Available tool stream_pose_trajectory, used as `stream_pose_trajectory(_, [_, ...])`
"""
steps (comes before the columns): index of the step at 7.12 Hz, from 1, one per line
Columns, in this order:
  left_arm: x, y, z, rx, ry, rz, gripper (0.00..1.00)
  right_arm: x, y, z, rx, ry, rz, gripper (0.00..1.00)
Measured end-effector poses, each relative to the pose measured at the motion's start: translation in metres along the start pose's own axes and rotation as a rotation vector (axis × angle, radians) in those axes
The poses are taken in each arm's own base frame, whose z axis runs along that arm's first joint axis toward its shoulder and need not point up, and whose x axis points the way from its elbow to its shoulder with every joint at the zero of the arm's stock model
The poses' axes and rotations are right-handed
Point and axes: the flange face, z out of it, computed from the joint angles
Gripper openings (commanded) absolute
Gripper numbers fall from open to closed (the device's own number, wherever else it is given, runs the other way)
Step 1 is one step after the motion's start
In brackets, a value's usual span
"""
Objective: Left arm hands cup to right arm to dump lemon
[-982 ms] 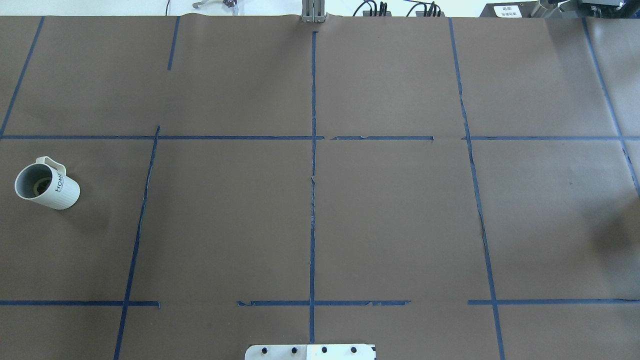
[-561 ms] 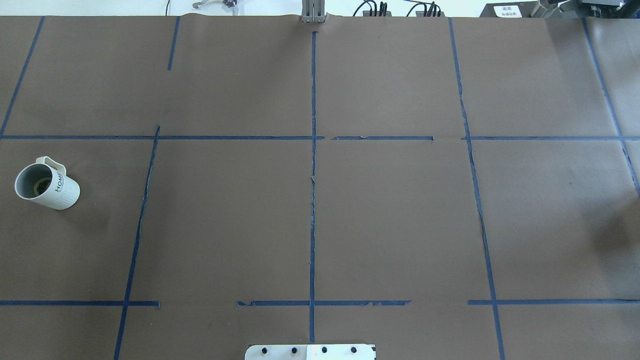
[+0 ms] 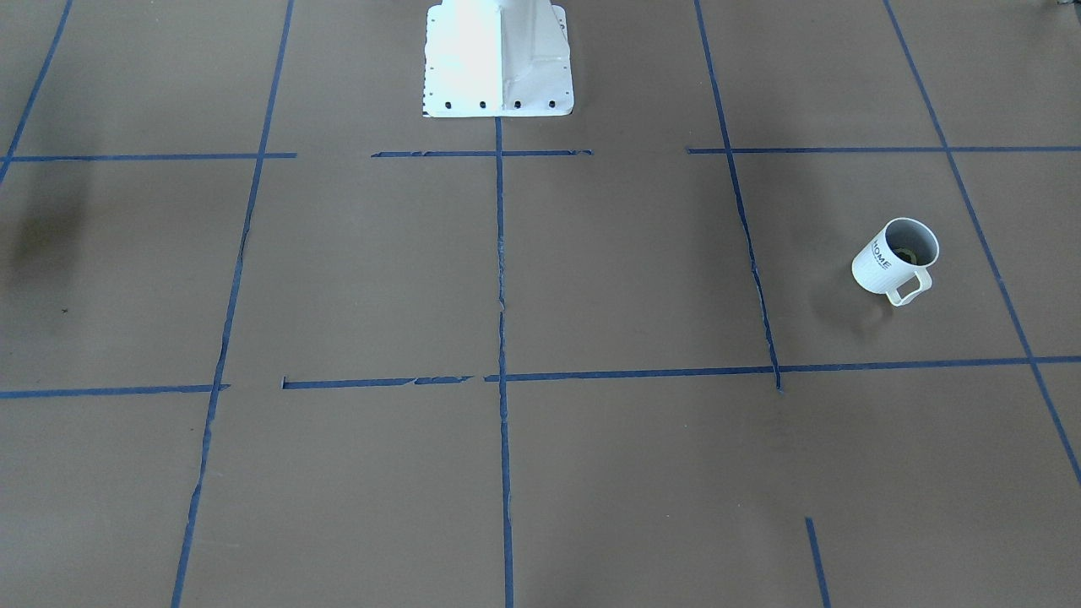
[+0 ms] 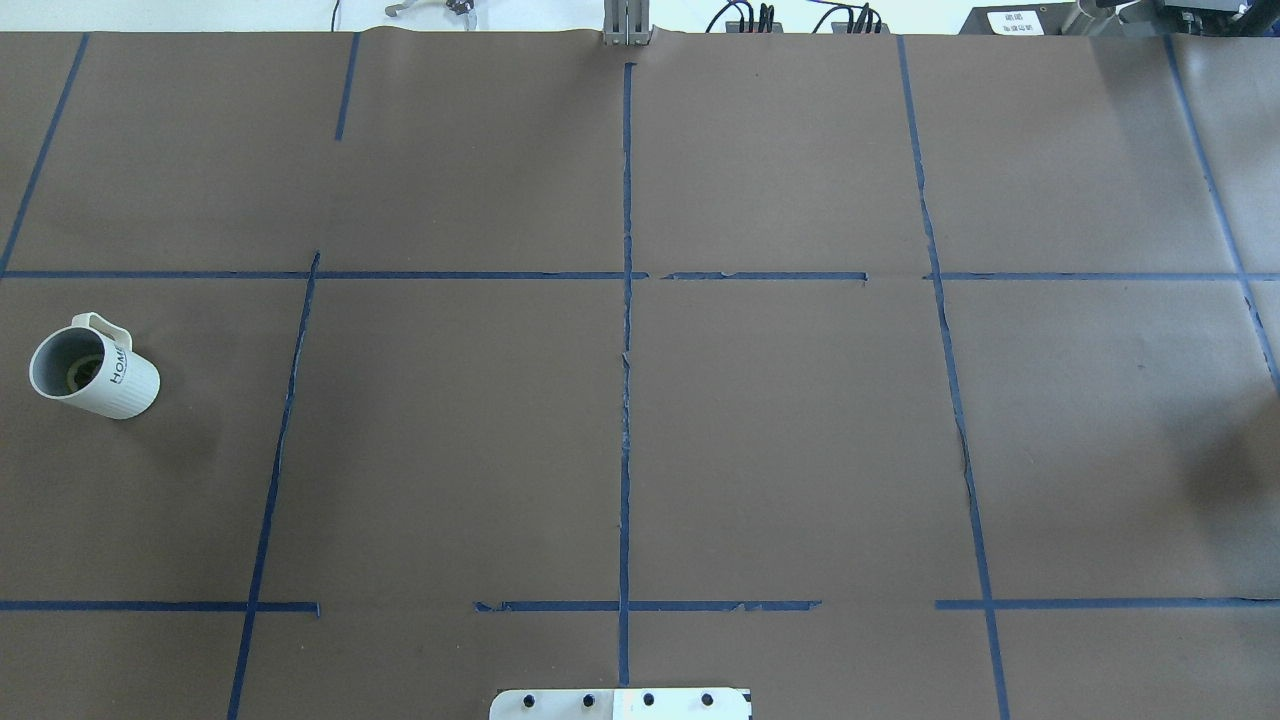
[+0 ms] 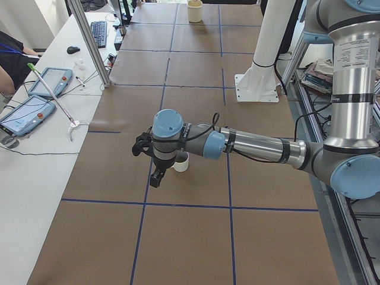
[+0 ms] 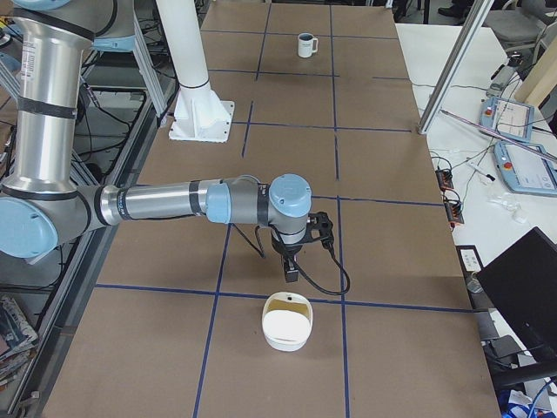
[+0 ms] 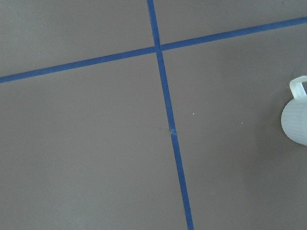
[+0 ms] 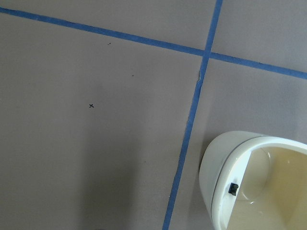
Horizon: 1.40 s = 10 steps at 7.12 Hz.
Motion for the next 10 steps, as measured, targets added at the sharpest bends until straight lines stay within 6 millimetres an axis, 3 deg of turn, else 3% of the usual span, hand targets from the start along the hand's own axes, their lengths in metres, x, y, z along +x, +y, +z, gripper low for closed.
stream_pose_trajectory(3, [0.009, 0.019, 0.011, 0.045, 0.004, -0.076, 1.0, -0.001, -0.001, 0.0, 0.001, -0.001, -0.002, 1.0])
stream_pose_trajectory(4, [0.023, 0.021, 0.025, 0.039, 0.02, -0.161, 0.96, -0.001, -0.001, 0.0, 0.001, -0.001, -0.002, 1.0])
stream_pose_trajectory(7, [0.099, 0.006, 0.09, -0.038, 0.041, -0.345, 0.8, 0.0, -0.001, 0.0, 0.0, 0.0, -0.002, 1.0])
stream_pose_trajectory(10, [0.14, -0.002, 0.125, -0.066, 0.027, -0.402, 0.79, -0.001, -0.002, 0.0, 0.002, 0.001, -0.004, 1.0])
